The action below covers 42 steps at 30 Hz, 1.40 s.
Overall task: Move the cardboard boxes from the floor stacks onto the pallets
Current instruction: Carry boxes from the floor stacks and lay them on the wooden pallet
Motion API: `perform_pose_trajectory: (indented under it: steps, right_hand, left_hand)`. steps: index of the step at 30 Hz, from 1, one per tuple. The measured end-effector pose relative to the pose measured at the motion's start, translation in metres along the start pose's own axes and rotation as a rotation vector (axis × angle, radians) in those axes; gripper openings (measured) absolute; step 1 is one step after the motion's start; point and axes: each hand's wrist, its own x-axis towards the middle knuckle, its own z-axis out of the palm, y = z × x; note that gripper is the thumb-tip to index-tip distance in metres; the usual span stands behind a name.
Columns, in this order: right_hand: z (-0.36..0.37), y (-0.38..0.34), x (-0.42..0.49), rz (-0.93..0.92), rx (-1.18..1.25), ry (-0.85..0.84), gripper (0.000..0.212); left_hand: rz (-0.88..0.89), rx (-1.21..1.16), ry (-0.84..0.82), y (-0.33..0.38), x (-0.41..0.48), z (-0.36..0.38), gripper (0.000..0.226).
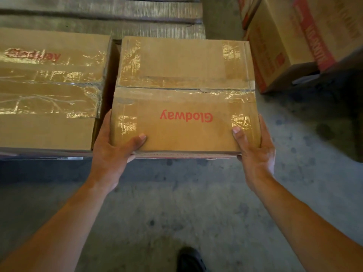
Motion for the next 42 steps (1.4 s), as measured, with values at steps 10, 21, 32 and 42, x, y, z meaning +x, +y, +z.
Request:
perform_pose_trajectory:
  steps: [10,21,32,42]
  right_hand:
    - [0.016,-0.01,0.026,-0.076,-0.032,-0.021,0.06]
    - [0.017,-0.012,0.017,-0.119,-0.053,-0.042,0.05]
    - [0.014,-0.01,0.009,-0.118,-0.104,-0.058,0.044]
    - [0.016,-0.008,0.004,-0.095,-0.097,-0.11,0.042]
  left_hand:
    - [0.014,0.01,0.054,0.008,0.017,0.005,0.071]
    - [0.086,0.477,0.4,0.012,0.008,0.012,0.063]
    - [-0.007,1.271,0.464,0.038,0.004,0.01,0.069]
    - [0.04,1.191,0.111,0.019,-0.003,-0.006,0.08]
